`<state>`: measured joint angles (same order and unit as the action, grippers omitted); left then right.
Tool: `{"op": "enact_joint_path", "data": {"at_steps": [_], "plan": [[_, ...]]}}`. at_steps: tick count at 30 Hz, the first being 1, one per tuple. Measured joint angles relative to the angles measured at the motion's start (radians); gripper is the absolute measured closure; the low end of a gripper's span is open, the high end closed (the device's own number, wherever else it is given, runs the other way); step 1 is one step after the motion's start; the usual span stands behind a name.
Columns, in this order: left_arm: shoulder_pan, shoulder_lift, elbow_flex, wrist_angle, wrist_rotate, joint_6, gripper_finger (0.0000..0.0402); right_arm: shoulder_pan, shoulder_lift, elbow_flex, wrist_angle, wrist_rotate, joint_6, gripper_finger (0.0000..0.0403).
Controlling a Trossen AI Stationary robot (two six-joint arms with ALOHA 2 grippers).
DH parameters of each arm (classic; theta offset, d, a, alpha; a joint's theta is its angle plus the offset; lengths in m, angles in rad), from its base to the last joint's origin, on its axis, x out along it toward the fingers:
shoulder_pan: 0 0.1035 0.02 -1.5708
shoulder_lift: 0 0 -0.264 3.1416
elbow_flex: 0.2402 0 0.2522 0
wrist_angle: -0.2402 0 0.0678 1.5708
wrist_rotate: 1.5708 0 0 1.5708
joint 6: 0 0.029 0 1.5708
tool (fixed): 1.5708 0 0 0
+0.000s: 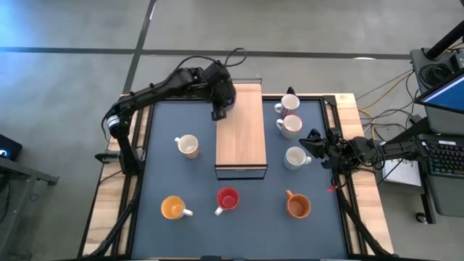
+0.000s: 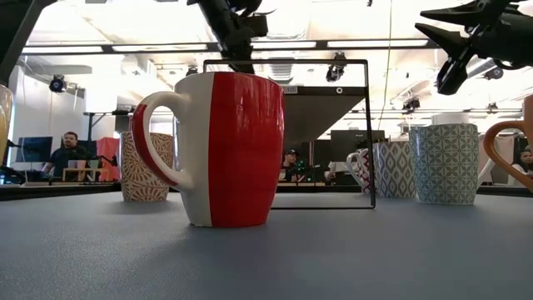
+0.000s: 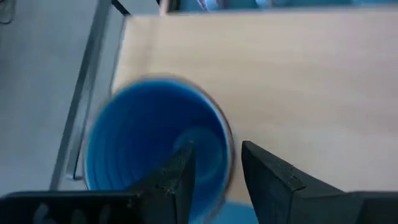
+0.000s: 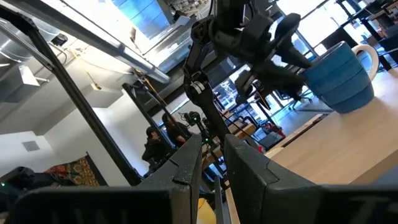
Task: Place coffee mugs
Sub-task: Put the blue mug on the shelf
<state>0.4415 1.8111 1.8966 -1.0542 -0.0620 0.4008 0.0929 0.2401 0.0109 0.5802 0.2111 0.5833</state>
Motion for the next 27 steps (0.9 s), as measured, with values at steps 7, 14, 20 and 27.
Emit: {"op": "enact_joint_path", "data": {"at_steps": [7, 14, 20, 27], "plan": [[0.0, 0.0, 0.005, -0.036, 0.0, 0.104, 0.0287, 0.0, 0.0, 0.0, 0.0, 0.0, 0.0, 0.0342], [0.0, 0.002, 0.005, -0.031, 0.001, 0.16, 0.0312, 0.0, 0.0, 0.0, 0.0, 0.0, 0.0, 0.0342], [0.0, 0.002, 0.005, -0.022, 0.003, 0.17, 0.0369, 0.0, 0.0, 0.0, 0.0, 0.0, 0.0, 0.0342], [0.003, 0.005, 0.005, 0.023, 0.004, 0.209, 0.0391, 0.0, 0.0, 0.0, 0.0, 0.0, 0.0, 0.0342]]}}
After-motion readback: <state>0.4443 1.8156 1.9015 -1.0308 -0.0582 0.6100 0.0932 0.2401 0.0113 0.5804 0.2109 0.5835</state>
